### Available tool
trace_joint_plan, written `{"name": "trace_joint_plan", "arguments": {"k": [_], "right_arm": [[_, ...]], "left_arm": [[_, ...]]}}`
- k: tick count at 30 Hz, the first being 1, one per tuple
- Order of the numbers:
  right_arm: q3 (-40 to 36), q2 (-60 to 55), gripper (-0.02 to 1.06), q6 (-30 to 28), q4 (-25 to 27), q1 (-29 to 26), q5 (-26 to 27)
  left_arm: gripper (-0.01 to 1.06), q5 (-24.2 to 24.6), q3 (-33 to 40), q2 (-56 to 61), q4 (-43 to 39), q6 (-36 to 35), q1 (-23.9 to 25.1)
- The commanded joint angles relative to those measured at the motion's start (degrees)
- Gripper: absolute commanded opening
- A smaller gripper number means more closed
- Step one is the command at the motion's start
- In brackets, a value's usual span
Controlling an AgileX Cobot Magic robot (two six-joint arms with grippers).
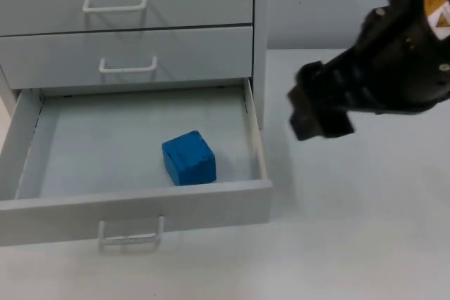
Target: Open the drawer with the left hand, place the block into the drawer with the right hand, then close the drawer with the left hand.
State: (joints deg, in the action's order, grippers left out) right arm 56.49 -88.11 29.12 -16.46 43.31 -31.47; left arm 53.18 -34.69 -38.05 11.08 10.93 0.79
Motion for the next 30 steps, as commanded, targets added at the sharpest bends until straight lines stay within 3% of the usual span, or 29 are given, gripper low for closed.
{"name": "trace_joint_plan", "arguments": {"k": [1, 6, 7, 10, 11, 14, 16, 19, 20, 24, 30], "right_arm": [[-0.2, 0.6, 0.78, -4.5, 3.2, -2.9, -1.3], [-0.2, 1.2, 0.77, -15.9, 11.7, -17.9, -5.5], [-0.2, 1.2, 0.77, -15.9, 11.7, -17.9, -5.5], [-0.3, 3.2, 0.77, -20.0, 15.1, -26.2, -6.5], [-0.3, 3.2, 0.77, -20.0, 15.1, -26.2, -6.5], [-1.6, 6.9, 0.77, -22.0, 15.4, -35.6, -7.2], [-2.3, 8.0, 0.77, -22.9, 15.6, -38.4, -7.7], [-5.0, 11.2, 0.77, -29.1, 20.3, -45.9, -9.3], [-5.0, 11.2, 0.77, -29.1, 20.3, -45.9, -9.3], [-9.8, 17.3, 0.77, -38.1, 28.7, -52.4, -9.2], [-11.6, 23.5, 0.77, -39.2, 26.3, -52.1, -11.4]], "left_arm": [[1.05, -0.4, 0.3, 0.4, 0.7, -0.1, 0.1], [1.05, -0.4, 0.3, 0.4, 0.8, -0.1, 0.1], [1.05, -0.4, 0.3, 0.4, 0.8, -0.1, 0.1], [1.05, -0.6, 0.3, 0.4, 1.1, -0.1, 0.1], [1.05, -0.6, 0.3, 0.4, 1.1, -0.1, 0.1], [1.05, -0.8, 0.3, 0.4, 2.6, 1.3, 0.1], [1.05, -0.8, 0.3, 0.4, 2.9, 1.8, 0.1], [1.05, -0.8, 0.3, 0.4, 3.0, 2.1, 0.1], [1.05, -0.8, 0.3, 0.4, 3.0, 2.1, 0.1], [1.05, -0.8, 0.3, 0.4, 3.0, 2.1, 0.1], [1.05, -0.8, 0.3, 0.4, 3.0, 2.1, 0.1]]}}
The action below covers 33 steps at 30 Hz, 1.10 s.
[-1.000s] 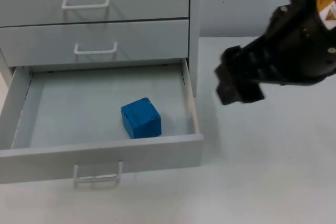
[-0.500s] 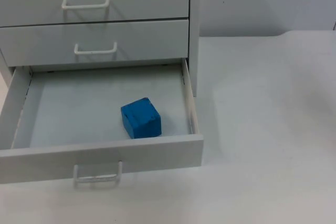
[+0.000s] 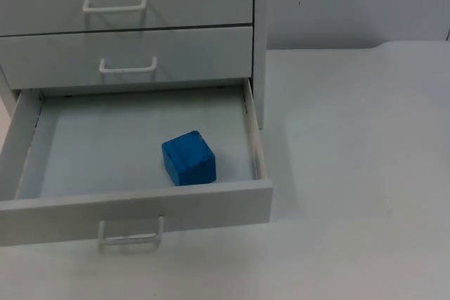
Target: Open the drawer with the left hand, place the block into the drawer with the right hand, then close the drawer with the left hand.
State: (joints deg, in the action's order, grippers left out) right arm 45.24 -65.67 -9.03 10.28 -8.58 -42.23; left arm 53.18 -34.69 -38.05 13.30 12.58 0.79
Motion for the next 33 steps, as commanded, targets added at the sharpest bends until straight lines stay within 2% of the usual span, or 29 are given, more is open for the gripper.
{"name": "trace_joint_plan", "arguments": {"k": [1, 3, 9, 15, 21, 23, 24, 25, 27, 33], "right_arm": [[-0.8, 2.7, 0.77, -1.0, -1.0, -0.2, -1.9], [-2.5, 6.7, 0.77, -0.9, -1.1, -0.2, -4.0], [-6.7, 15.3, 0.77, -0.9, 0.2, -0.2, -3.9], [-7.8, 25.0, 0.77, -0.9, 0.2, -0.2, -2.7], [-7.8, 27.2, 0.77, -1.0, 0.4, -0.2, -3.3], [-7.8, 27.2, 0.81, -1.0, 0.5, 0.2, -3.4], [-7.8, 27.1, 0.9, -1.1, 0.4, 1.2, -3.4], [-7.8, 27.1, 0.9, -1.1, 0.4, 1.2, -3.4], [-7.8, 26.6, 1.04, -1.1, -0.1, 2.8, -3.4], [-7.8, 22.1, 1.05, -1.1, -1.2, 6.4, -3.4]], "left_arm": [[1.05, -0.8, 0.3, 0.4, 0.8, 0.4, 0.1], [1.05, -0.8, 0.3, 0.4, 0.8, 0.4, 0.1], [1.05, -1.0, 0.3, 0.4, 0.8, 0.4, 0.1], [1.05, -1.0, 0.3, 0.4, 0.9, 0.4, 0.1], [1.05, -1.0, 0.3, 0.4, 0.8, 0.4, 0.1], [1.05, -1.0, 0.3, 0.4, 0.8, 0.4, 0.1], [1.05, -1.0, 0.3, 0.4, 0.8, 0.7, 0.1], [1.05, -1.0, 0.3, 0.4, 0.8, 0.7, 0.1], [1.05, -1.0, 0.3, 0.4, 0.9, 0.7, 0.1], [1.05, -1.0, 0.3, 0.4, 0.9, 0.7, 0.1]]}}
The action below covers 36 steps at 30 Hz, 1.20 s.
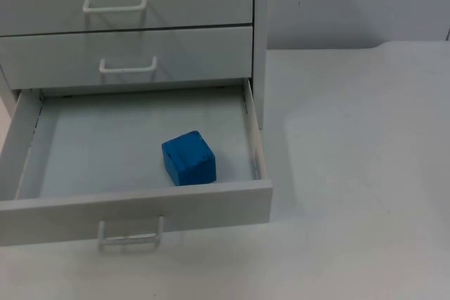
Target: Open the drawer with the left hand, place the block into the drawer with the right hand, then close the drawer with the left hand.
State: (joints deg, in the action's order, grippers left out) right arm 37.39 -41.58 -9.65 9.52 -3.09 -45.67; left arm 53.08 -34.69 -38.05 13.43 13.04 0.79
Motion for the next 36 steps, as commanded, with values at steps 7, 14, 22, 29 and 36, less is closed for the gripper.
{"name": "trace_joint_plan", "arguments": {"k": [7, 14, 22, 29, 36], "right_arm": [[0.0, -6.2, 1.05, -0.2, 0.0, 1.1, 0.1], [0.0, -6.5, 1.05, -0.2, 0.3, 1.1, 0.1], [0.0, -6.5, 1.05, -0.2, 0.3, 1.1, 0.3], [0.0, -6.5, 1.05, -0.2, 0.3, 1.1, 0.3], [0.0, -6.5, 1.05, -0.2, 0.3, 1.1, 0.4]], "left_arm": [[1.05, -0.7, 0.3, 0.4, 1.1, 0.0, 0.1], [1.05, 0.6, 0.3, 0.4, 2.6, -0.4, 0.1], [0.71, -0.1, 0.3, -3.0, 9.3, 0.9, 0.1], [0.01, -1.9, 0.0, -15.7, 30.6, 22.1, 0.1], [0.0, -2.5, -1.4, -25.3, 32.7, 26.4, -3.3]]}}
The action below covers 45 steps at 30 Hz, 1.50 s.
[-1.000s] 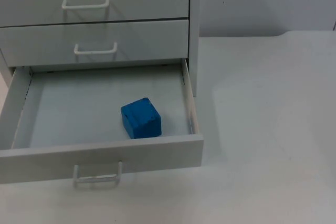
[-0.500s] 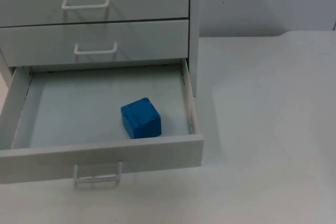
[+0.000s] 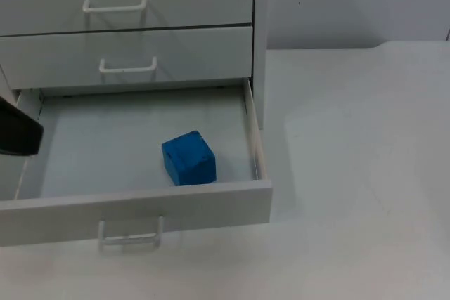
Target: Open the drawer with the left hand, place the block into the drawer with the right hand, then close the drawer with the left hand.
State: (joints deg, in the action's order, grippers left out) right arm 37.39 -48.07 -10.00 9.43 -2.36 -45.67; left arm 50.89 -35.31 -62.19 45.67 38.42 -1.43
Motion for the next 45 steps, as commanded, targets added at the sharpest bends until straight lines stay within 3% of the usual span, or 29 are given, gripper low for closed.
{"name": "trace_joint_plan", "arguments": {"k": [1, 5, 8, 9, 11, 13, 14, 17, 18, 19, 22, 27, 32, 38, 45], "right_arm": [[0.0, 0.0, 1.05, 0.1, 0.4, 0.3, 0.4], [0.0, 0.0, 1.05, 0.1, 0.4, 0.3, 0.7], [0.0, 0.0, 1.05, 0.1, 0.2, 0.3, 0.7], [0.0, 0.0, 1.05, 0.1, 0.2, 0.3, 0.7], [0.0, 0.0, 1.05, 0.1, 0.1, 0.3, 0.7], [0.0, 0.0, 1.05, 0.1, 0.1, 0.3, 0.8], [0.0, 0.0, 1.05, 0.1, 0.1, 0.3, 0.8], [0.0, 0.0, 1.05, 0.1, 0.1, 0.3, 0.8], [0.0, 0.0, 1.05, 0.1, 0.1, 0.3, 0.7], [0.0, 0.0, 1.05, 0.1, 0.1, 0.3, 0.7], [0.0, 0.0, 1.05, 0.1, 0.1, 0.3, 0.7], [0.0, 0.0, 1.05, 0.1, 0.1, 0.3, 0.6], [0.0, 0.0, 1.05, 0.1, 0.0, 0.3, 0.6], [0.0, 0.0, 1.05, 0.1, -0.1, 0.3, 0.6], [0.0, 0.0, 1.05, 0.1, -0.1, 0.3, 0.7]], "left_arm": [[0.0, -1.7, -1.5, -2.1, -0.4, 0.0, -2.9], [0.0, -9.6, -3.5, -3.1, -8.1, -7.5, -11.5], [0.0, -18.3, -3.9, -3.1, -24.0, -20.5, -23.1], [0.0, -18.3, -3.9, -3.1, -24.0, -20.5, -23.1], [0.0, -20.5, -3.9, -3.3, -37.4, -30.5, -30.5], [0.0, -19.4, -3.9, -4.6, -57.2, -46.9, -39.5], [0.0, -19.4, -3.9, -4.6, -57.2, -46.9, -39.5], [0.0, -13.6, -3.9, -7.5, -81.7, -64.1, -49.7], [0.0, -11.2, -3.9, -8.9, -86.7, -67.7, -52.2], [0.0, -11.2, -3.9, -8.9, -86.7, -67.7, -52.2], [0.0, -9.1, -3.9, -13.6, -94.7, -72.3, -58.2], [0.0, -9.9, -3.9, -20.8, -97.2, -76.7, -60.5], [0.0, -14.0, -3.9, -27.0, -99.0, -77.3, -60.5], [0.0, -16.7, -3.9, -34.2, -107.2, -84.0, -60.5], [0.0, -18.2, -3.9, -39.8, -113.7, -86.8, -60.5]]}}
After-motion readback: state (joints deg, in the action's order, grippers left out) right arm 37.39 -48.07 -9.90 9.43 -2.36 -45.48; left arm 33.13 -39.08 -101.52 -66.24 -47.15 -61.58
